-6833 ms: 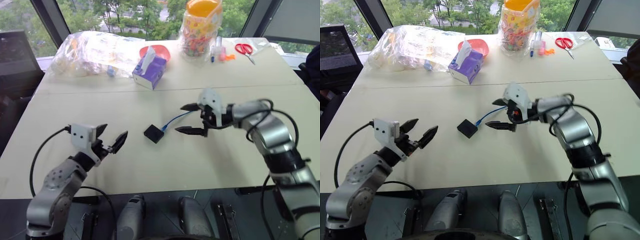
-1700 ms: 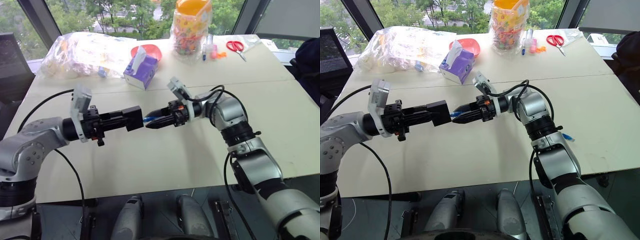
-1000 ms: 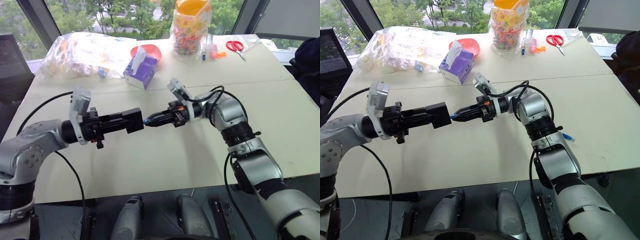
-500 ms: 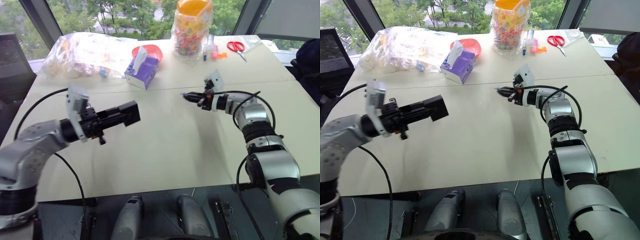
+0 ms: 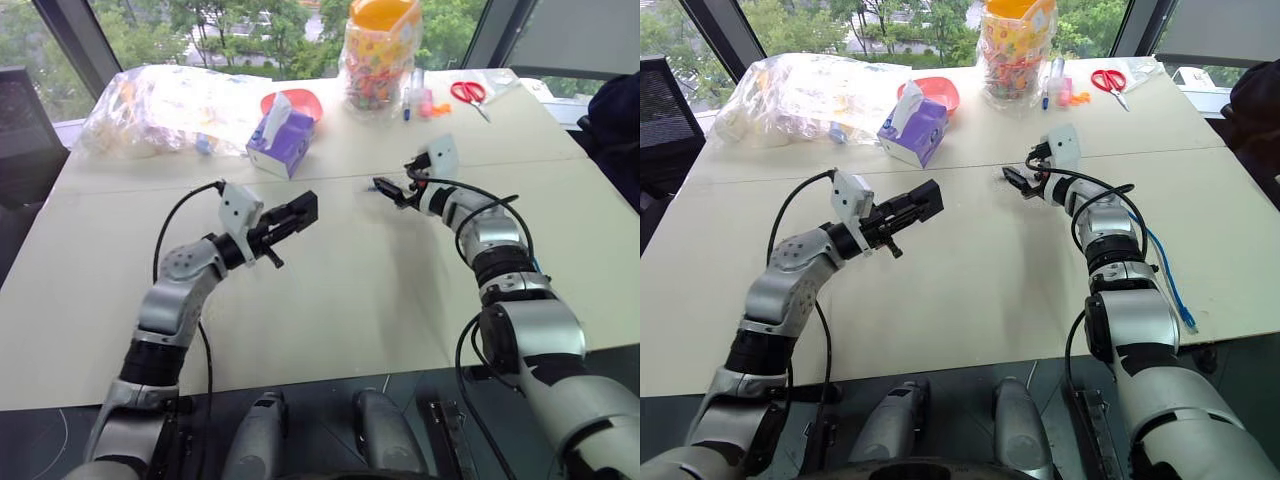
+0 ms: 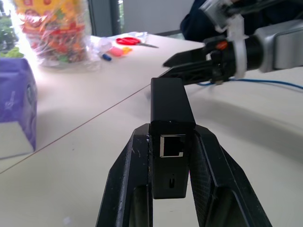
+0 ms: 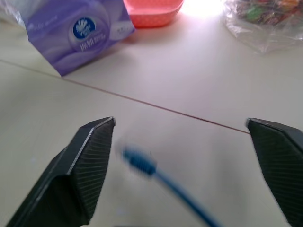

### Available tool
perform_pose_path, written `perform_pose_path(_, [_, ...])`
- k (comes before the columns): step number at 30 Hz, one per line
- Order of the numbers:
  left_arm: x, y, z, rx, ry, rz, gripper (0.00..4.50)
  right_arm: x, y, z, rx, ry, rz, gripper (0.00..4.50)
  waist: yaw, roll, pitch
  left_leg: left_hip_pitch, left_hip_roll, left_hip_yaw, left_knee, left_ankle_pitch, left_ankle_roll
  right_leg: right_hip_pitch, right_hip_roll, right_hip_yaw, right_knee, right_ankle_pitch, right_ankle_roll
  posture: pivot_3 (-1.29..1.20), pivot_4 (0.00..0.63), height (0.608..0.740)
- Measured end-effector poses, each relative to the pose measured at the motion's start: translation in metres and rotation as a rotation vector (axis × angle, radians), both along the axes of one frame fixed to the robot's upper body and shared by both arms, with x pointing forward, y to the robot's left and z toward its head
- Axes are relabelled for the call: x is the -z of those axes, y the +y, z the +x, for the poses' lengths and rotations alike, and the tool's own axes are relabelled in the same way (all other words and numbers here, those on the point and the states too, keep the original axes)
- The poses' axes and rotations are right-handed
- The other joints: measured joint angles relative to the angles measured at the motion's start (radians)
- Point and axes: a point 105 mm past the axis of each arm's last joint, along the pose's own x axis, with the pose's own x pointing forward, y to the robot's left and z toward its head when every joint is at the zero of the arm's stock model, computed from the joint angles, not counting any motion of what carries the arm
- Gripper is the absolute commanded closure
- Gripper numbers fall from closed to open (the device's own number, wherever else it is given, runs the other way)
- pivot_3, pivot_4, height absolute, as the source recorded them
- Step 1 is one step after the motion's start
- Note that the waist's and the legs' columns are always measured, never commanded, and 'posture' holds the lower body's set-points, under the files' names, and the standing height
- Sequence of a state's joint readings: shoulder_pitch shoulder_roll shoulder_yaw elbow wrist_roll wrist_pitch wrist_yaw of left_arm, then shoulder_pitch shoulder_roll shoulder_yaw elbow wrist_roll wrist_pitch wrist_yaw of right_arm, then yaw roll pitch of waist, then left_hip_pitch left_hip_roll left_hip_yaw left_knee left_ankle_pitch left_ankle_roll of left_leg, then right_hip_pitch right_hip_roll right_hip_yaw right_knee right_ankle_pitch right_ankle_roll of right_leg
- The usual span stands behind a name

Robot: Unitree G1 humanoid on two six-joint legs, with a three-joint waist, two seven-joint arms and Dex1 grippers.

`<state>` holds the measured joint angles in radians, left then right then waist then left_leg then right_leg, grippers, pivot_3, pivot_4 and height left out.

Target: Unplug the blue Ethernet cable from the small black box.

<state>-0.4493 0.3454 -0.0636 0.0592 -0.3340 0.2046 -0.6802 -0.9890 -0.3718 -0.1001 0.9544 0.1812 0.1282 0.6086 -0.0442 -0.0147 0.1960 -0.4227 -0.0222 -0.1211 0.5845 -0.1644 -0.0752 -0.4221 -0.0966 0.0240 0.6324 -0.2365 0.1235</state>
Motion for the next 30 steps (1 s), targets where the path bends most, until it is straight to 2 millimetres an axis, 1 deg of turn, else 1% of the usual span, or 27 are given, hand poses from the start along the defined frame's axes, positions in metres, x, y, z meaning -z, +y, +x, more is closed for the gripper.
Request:
perform_pose_path(4, [0.015,-0.002,0.008,-0.032,0.022,0.014,4.04,-0.002,0.001,-0.011,-0.006,0.005,0.091,0.12,0.001,0.000,0.000,0.000,0.000,0.000,0.000,0.000,0.000,0.000,0.000,0.000,0.000,0.001,0.002,0.00,0.150,0.728])
perform_pose_path(7, [0.022,-0.005,0.010,-0.031,0.035,0.019,4.04,0.007,0.006,-0.026,-0.011,0.025,0.145,0.12,0.002,0.000,0.000,-0.001,0.000,0.000,0.002,0.000,0.000,0.000,0.000,0.000,0.000,0.001,0.003,0.00,0.150,0.728])
perform_pose_path(10, [0.035,-0.011,0.010,-0.021,0.069,0.026,4.04,0.024,0.009,-0.043,0.008,0.072,0.184,0.12,0.002,0.000,0.000,-0.001,0.000,0.000,0.005,0.000,0.000,0.001,0.000,0.000,0.001,0.002,0.003,0.00,0.150,0.728])
perform_pose_path(12, [0.041,-0.013,0.010,-0.021,0.087,0.035,4.04,0.031,0.008,-0.049,0.024,0.100,0.191,0.12,0.002,0.000,0.000,-0.001,0.000,0.000,0.007,0.000,0.000,0.001,0.000,0.000,0.001,0.002,0.002,0.00,0.150,0.728])
perform_pose_path(15, [0.048,-0.011,0.009,-0.034,0.085,0.054,4.04,0.031,0.006,-0.054,0.043,0.106,0.197,0.12,-0.001,0.000,0.000,-0.001,0.000,0.000,0.008,0.000,0.000,0.002,0.000,0.000,0.001,0.003,0.000,0.00,0.150,0.728])
perform_pose_path(17, [0.049,-0.010,0.009,-0.039,0.074,0.061,3.01,0.027,0.007,-0.055,0.044,0.099,0.197,0.00,0.000,0.001,-0.001,0.000,0.000,0.000,0.008,0.000,0.000,0.002,0.000,0.000,0.001,0.004,0.000,0.00,0.150,0.728])
perform_pose_path(18, [0.051,-0.009,0.009,-0.044,0.075,0.070,2.69,0.025,0.008,-0.055,0.043,0.096,0.198,0.00,0.000,0.001,-0.001,0.000,0.000,0.000,0.008,0.000,0.000,0.003,0.000,0.000,0.001,0.004,0.000,0.00,0.150,0.728])
perform_pose_path(19, [0.054,-0.008,0.009,-0.051,0.082,0.078,2.29,0.024,0.009,-0.056,0.041,0.095,0.199,0.00,0.000,0.001,-0.001,0.000,0.000,0.000,0.008,0.000,0.000,0.003,0.000,0.000,0.001,0.004,0.000,0.00,0.150,0.728])
perform_pose_path(23, [0.069,0.000,0.003,-0.070,0.136,0.091,0.87,0.025,0.011,-0.057,0.035,0.106,0.198,0.00,0.001,0.001,-0.001,0.000,0.000,0.000,0.008,0.000,0.000,0.003,0.000,0.000,0.000,0.004,0.000,0.00,0.150,0.728])
perform_pose_path(25, [0.068,0.004,0.001,-0.078,0.136,0.095,0.22,0.025,0.011,-0.057,0.032,0.107,0.195,0.00,0.001,0.001,-0.001,0.000,0.000,0.000,0.008,0.000,0.000,0.003,0.000,0.000,0.001,0.004,0.000,0.00,0.150,0.728])
perform_pose_path(26, [0.067,0.006,0.000,-0.083,0.135,0.103,0.02,0.024,0.011,-0.058,0.029,0.104,0.193,0.00,0.001,0.001,-0.001,0.000,0.000,0.000,0.008,0.000,0.000,0.003,0.000,0.000,0.000,0.004,0.000,0.00,0.150,0.728])
perform_pose_path(28, [0.066,0.016,-0.004,-0.104,0.139,0.116,0.02,0.024,0.008,-0.061,0.026,0.102,0.181,0.00,0.001,0.001,-0.001,0.000,0.000,0.000,0.008,0.000,0.000,0.003,0.000,0.000,0.000,0.004,0.000,0.00,0.150,0.728])
perform_pose_path(30, [0.062,0.029,-0.006,-0.142,0.149,0.098,0.02,0.027,0.001,-0.065,0.035,0.107,0.161,0.00,0.001,0.001,-0.001,0.000,0.000,0.000,0.008,0.000,0.000,0.003,0.000,0.000,0.000,0.004,0.000,0.00,0.150,0.728])
